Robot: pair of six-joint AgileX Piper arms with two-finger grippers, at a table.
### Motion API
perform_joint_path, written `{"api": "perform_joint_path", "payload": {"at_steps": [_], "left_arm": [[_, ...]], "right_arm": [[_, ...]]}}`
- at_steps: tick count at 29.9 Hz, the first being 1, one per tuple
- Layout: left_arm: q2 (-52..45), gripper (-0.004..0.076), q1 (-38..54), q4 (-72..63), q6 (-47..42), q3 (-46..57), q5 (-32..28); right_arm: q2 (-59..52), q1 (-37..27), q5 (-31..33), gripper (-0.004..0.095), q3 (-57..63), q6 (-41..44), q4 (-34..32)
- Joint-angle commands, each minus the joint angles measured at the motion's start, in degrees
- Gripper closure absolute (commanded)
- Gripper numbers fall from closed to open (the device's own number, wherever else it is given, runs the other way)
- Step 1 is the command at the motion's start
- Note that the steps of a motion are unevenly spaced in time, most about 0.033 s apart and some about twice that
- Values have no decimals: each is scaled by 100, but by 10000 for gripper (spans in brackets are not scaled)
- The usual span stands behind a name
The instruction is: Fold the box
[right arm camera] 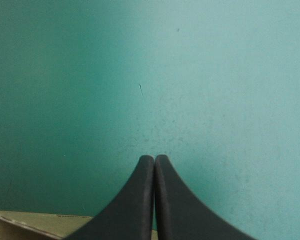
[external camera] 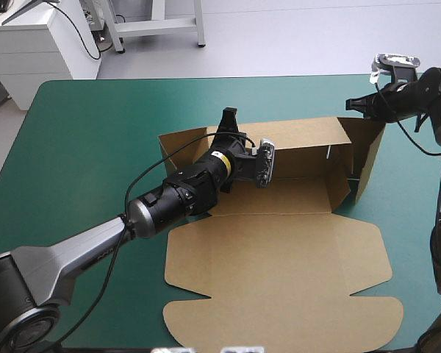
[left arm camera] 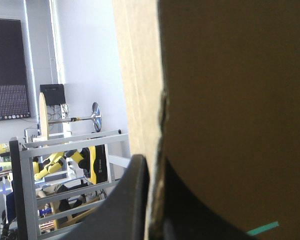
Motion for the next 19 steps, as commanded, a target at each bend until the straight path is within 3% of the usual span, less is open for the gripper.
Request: {"api": "perform_joint_path", "payload": {"at_steps": [1, 10, 19], "left_arm": [[-78, 731, -137, -281, -353, -59, 221], [-78, 731, -137, -293, -511, -59, 758], [-78, 731, -137, -293, -511, -59, 879]], "right_arm": [[-222, -27, 0, 927, -200, -203, 14], [-222, -27, 744, 927, -165, -499, 10], [-523, -27, 1359, 927, -126, -788, 157]]}}
